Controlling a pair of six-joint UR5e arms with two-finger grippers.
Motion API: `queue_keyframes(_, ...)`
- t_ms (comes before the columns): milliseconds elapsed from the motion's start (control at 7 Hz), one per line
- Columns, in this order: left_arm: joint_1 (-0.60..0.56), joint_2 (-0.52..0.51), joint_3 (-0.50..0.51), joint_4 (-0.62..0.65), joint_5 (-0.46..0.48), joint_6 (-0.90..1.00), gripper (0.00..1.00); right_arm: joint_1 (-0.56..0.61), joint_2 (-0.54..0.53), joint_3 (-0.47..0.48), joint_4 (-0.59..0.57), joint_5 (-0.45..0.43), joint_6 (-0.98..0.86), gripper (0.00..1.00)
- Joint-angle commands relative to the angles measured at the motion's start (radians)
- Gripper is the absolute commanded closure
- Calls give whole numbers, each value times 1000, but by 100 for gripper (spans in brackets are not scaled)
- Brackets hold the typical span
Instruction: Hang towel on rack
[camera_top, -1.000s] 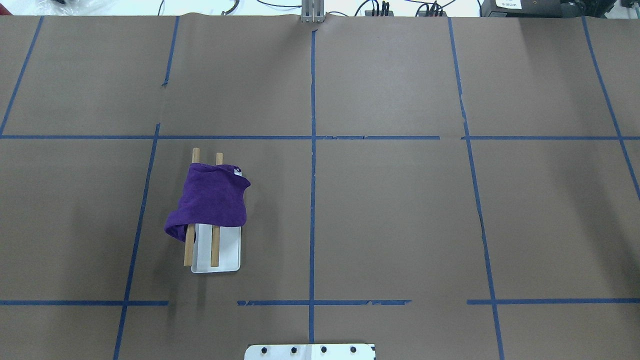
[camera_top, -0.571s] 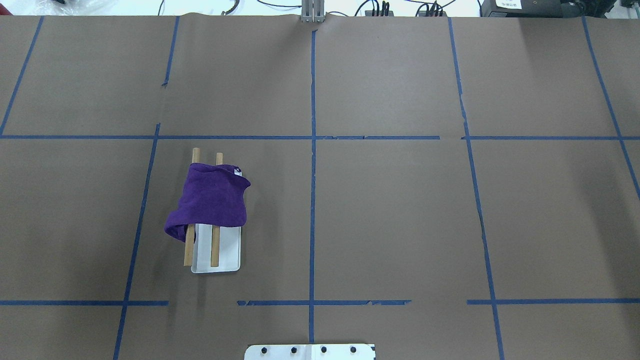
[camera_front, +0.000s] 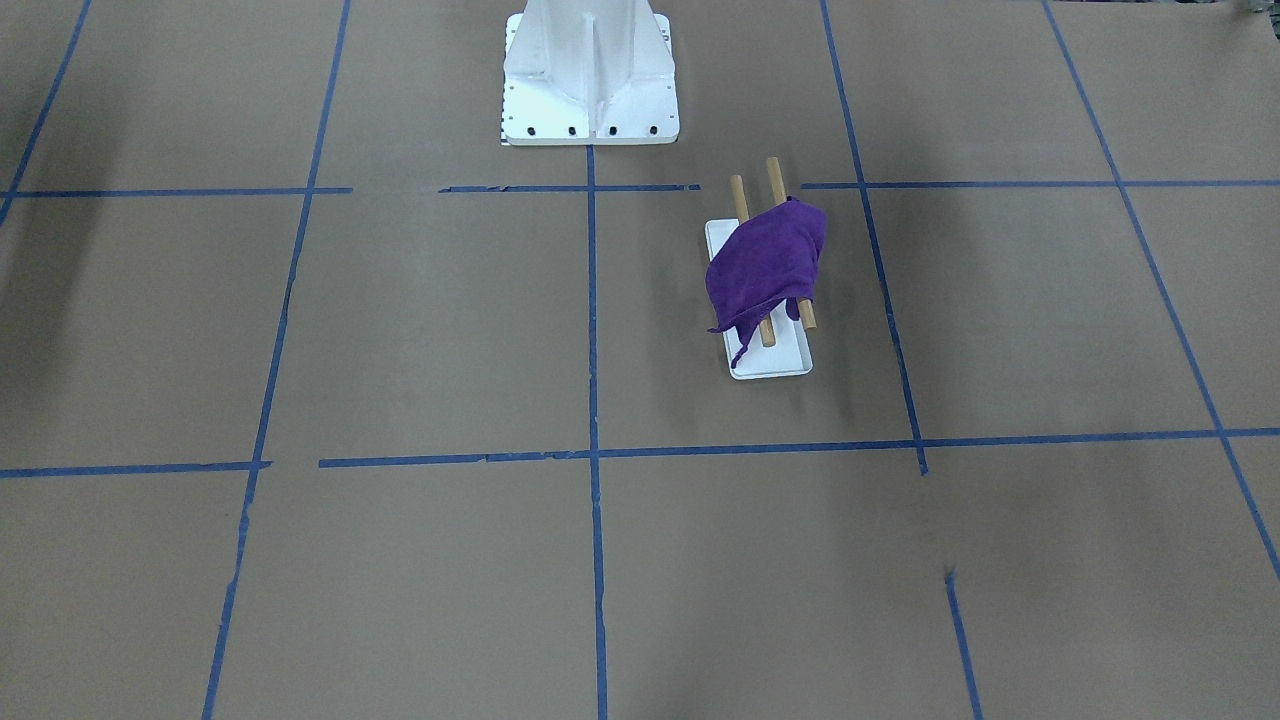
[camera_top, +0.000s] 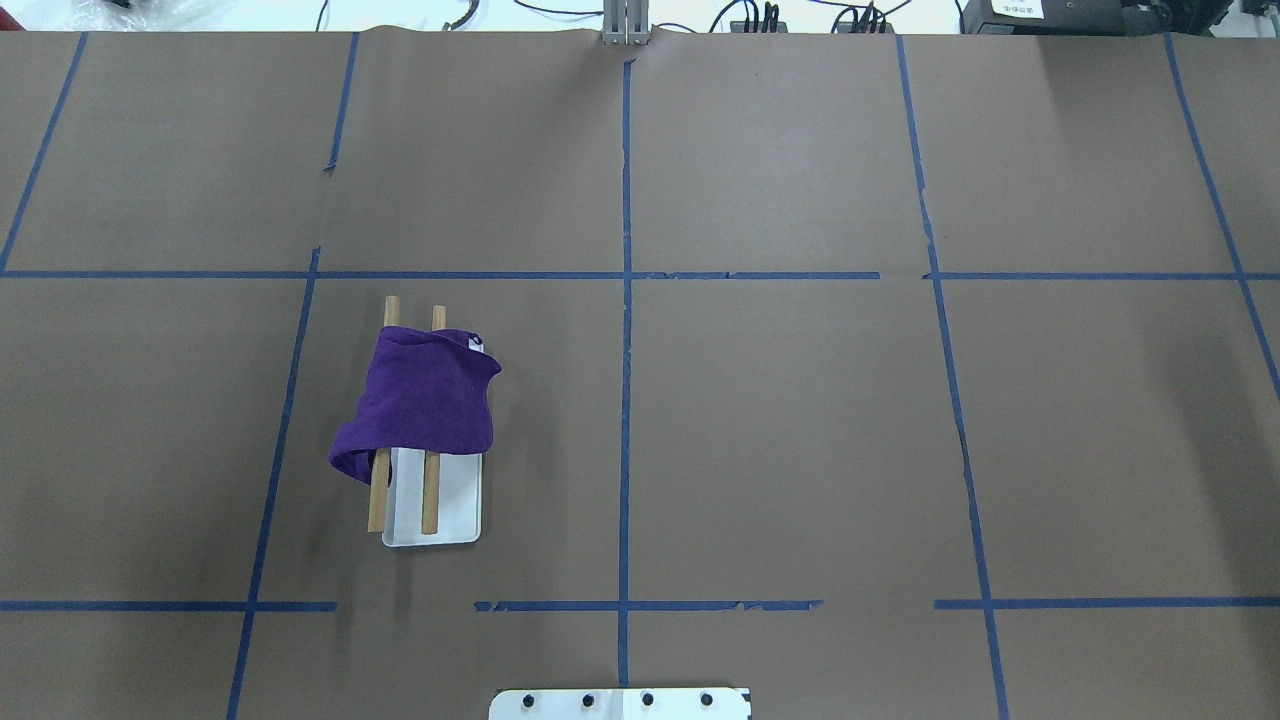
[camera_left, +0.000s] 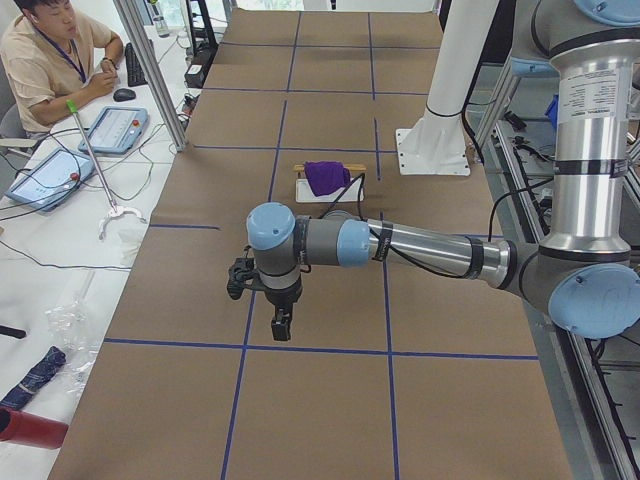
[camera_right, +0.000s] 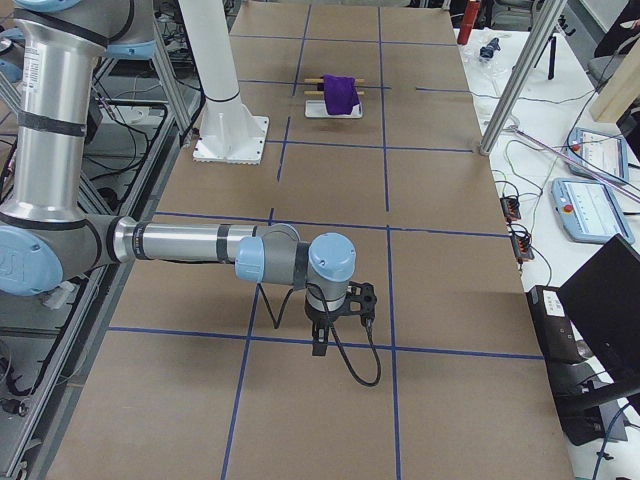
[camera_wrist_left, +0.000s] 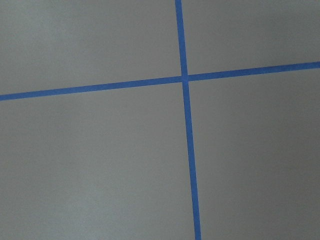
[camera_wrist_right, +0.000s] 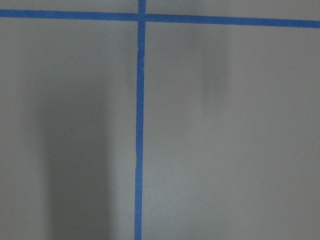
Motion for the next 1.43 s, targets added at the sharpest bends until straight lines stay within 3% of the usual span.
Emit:
queue_keyframes(0, -63, 25, 4, -2, -32, 124, 0, 0, 3, 2, 0, 0, 0, 0)
queue_keyframes(143, -78, 54, 1, -11, -73, 138, 0, 0, 4, 5, 0, 0, 0, 0)
queue_keyframes(1286, -82, 47, -11, -11, -67, 135, 0, 0, 13, 4, 2, -3, 2, 0)
